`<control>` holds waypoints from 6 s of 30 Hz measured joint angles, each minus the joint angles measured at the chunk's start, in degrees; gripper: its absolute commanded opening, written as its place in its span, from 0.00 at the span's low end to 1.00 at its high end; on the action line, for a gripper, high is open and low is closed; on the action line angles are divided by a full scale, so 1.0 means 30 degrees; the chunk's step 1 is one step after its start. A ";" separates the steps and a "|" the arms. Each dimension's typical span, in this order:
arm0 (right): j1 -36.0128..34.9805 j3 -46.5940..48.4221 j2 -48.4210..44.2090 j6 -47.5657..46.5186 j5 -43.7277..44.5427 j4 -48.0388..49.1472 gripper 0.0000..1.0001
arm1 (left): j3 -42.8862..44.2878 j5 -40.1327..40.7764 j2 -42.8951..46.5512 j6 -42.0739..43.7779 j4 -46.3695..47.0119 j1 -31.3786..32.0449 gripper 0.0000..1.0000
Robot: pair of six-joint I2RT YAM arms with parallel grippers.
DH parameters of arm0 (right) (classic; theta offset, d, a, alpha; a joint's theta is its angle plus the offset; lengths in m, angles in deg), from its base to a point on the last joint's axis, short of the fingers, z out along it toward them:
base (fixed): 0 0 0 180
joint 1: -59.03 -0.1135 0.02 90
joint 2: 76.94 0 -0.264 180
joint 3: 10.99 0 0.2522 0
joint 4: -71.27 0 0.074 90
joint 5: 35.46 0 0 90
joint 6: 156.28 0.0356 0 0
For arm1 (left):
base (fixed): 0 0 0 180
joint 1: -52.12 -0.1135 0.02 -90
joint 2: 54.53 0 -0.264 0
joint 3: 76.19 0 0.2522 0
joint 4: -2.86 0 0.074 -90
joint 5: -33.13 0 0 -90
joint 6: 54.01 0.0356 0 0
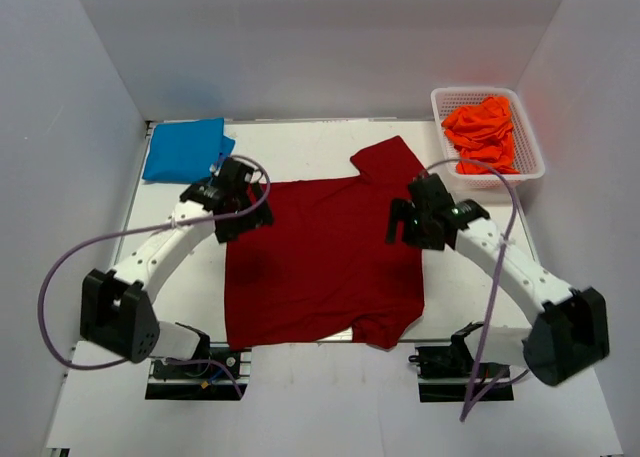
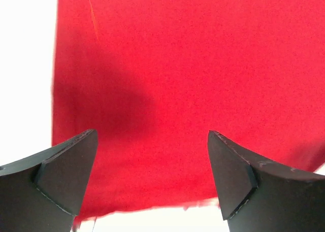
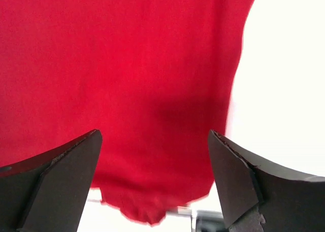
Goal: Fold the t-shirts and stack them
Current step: Flatten out the tshirt
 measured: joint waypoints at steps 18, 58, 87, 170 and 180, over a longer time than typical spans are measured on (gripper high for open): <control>0.2208 0.1129 0.6615 0.1056 0.4269 -0.0459 0.67 | 0.4765 0.1661 -0.7373 0.0670 0.1472 -0.2259 0.99; -0.7140 1.2429 1.4069 0.0882 -0.1413 0.0925 0.71 | 0.0736 0.1749 -0.3534 0.0678 0.0299 -0.3359 0.99; -0.3978 0.9624 1.3661 0.2106 0.2259 0.0911 0.00 | 0.0918 0.0233 -0.8284 -0.0423 0.4430 -0.3067 0.99; 0.4962 2.0662 2.3030 -0.2222 0.6666 0.4364 0.90 | 1.3325 0.4721 -1.7238 0.2914 0.4510 -0.5340 0.00; 0.4881 2.0407 2.2979 -0.2390 0.8459 0.4357 0.90 | 1.2480 0.4444 -1.6728 0.3220 0.5056 -0.5340 0.00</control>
